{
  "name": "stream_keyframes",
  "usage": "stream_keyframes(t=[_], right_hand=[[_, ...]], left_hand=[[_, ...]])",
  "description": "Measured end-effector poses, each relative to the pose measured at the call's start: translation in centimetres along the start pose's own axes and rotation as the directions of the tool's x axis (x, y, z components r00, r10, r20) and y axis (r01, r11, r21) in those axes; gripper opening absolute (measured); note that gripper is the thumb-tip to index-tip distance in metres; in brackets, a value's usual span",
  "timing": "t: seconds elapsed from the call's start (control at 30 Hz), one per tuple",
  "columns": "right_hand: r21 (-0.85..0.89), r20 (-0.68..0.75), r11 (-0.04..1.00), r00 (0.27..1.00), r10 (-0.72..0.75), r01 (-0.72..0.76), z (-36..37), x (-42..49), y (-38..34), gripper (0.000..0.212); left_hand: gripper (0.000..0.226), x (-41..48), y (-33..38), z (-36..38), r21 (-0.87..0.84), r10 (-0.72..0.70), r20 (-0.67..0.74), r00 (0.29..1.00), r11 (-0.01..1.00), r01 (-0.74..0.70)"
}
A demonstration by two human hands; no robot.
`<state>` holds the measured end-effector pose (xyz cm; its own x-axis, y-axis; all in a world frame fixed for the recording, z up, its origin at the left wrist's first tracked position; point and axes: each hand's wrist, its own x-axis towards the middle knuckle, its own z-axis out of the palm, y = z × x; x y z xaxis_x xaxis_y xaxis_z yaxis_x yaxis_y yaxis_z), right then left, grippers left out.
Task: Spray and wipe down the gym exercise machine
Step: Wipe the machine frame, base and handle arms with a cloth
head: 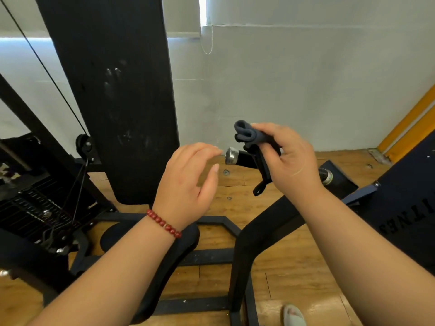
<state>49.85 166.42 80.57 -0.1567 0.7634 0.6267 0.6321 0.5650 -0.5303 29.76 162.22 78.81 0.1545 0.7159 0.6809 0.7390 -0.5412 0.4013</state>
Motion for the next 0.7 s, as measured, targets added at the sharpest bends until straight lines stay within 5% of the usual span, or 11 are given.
stream_keyframes(t=[0.27, 0.47, 0.7], right_hand=[[0.076, 0.254, 0.997, 0.967, -0.024, 0.004, -0.2, 1.2, 4.5, 0.033], [0.114, 0.579, 0.993, 0.813, -0.055, -0.015, -1.2, 4.2, 5.8, 0.028], [0.204, 0.673, 0.977, 0.734, -0.091, -0.065, 0.1, 4.8, 4.9, 0.017]], left_hand=[[0.032, 0.8, -0.4, 3.6, 0.043, -0.130, -0.002, 0.991, 0.991, 0.130], [0.035, 2.0, 0.1, 6.9, -0.006, -0.283, -0.034, 0.959, 0.959, 0.283], [0.034, 2.5, 0.6, 8.0, -0.154, -0.450, -0.072, 0.890, 0.887, 0.436]])
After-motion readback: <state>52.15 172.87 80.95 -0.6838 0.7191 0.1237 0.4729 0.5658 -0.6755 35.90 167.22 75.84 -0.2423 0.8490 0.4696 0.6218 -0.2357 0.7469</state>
